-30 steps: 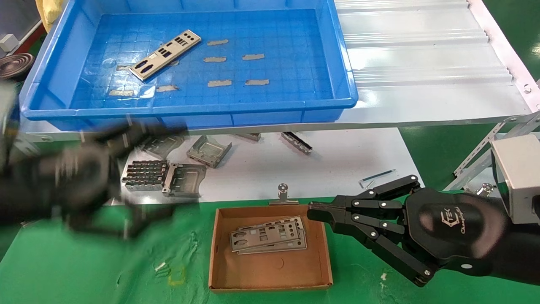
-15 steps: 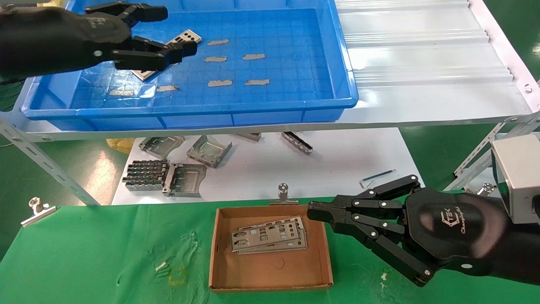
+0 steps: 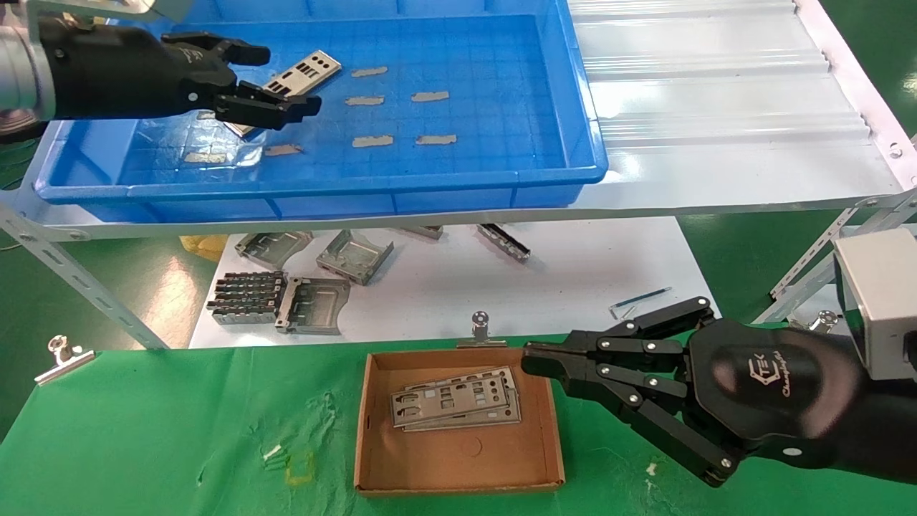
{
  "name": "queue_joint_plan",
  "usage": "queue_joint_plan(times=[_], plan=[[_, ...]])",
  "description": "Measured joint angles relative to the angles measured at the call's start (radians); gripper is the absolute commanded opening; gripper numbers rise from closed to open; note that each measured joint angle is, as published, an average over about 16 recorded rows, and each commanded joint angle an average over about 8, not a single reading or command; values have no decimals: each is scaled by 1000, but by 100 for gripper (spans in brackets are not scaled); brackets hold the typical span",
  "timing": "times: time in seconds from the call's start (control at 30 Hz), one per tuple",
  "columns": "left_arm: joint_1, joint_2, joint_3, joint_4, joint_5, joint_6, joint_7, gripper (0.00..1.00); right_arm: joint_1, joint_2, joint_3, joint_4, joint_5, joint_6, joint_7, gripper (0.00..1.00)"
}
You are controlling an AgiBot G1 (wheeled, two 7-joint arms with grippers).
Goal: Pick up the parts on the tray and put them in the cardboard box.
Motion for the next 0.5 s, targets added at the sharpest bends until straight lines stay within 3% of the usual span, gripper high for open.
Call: queue_joint_plan(times=[0.1,0.13,0.37,0.43,0.5], plan=[[-12,19,5,48,10,-35,21,98,0,0,0,0,0,0,0,100],[-15,25,6,63,12,-48,27,91,0,0,0,0,0,0,0,100],[-27,65,5,138,18,-162,53,8,0,0,0,0,0,0,0,100],[-29,74,4,153,17,-192,54,0,0,0,0,0,0,0,0,100],[-31,83,3,166,17,-218,52,0,0,0,0,0,0,0,0,100]])
